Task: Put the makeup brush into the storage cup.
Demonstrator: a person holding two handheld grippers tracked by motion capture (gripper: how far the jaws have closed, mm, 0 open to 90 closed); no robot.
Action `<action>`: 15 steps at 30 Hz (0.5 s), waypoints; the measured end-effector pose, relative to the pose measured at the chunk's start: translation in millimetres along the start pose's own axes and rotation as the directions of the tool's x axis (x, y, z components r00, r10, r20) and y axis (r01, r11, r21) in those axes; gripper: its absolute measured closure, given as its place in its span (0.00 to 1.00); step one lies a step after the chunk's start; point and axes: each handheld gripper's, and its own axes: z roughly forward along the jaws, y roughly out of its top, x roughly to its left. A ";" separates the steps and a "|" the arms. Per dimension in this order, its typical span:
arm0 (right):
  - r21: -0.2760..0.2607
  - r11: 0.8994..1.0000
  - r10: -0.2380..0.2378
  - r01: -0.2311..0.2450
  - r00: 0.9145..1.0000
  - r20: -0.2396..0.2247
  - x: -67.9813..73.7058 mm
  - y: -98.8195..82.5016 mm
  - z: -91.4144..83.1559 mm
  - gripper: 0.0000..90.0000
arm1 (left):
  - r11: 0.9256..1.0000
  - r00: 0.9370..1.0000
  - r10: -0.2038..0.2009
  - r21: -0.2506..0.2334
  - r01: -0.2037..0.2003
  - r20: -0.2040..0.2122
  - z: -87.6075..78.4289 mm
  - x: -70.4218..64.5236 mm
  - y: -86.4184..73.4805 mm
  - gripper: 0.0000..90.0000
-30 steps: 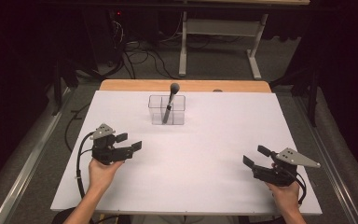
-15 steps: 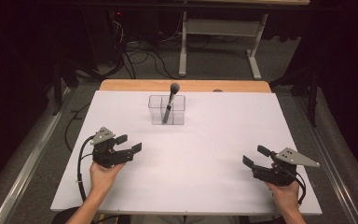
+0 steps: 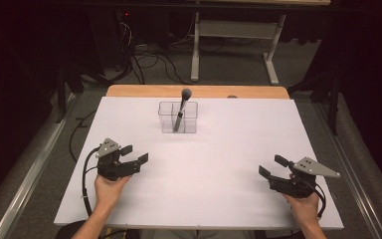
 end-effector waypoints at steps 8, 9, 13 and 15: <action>0.005 1.000 0.004 -0.004 1.000 -0.001 -0.6 0.0 0.7 0.30 | 1.000 1.000 -0.013 0.019 0.013 -0.010 3.3 1.6 -7.1 0.31; 0.008 1.000 0.008 -0.008 1.000 -0.001 -0.7 -0.1 1.0 0.30 | 1.000 1.000 -0.015 0.024 0.015 -0.011 5.2 1.6 -7.8 0.31; 0.009 1.000 0.010 -0.010 1.000 0.000 -0.8 -0.1 1.2 0.30 | 0.999 1.000 0.000 0.051 0.002 -0.028 9.5 2.9 -9.2 0.31; 0.014 1.000 0.006 -0.006 1.000 0.004 -0.7 -0.1 1.6 0.30 | 0.998 0.999 0.002 0.057 0.000 -0.033 10.5 3.4 -9.8 0.31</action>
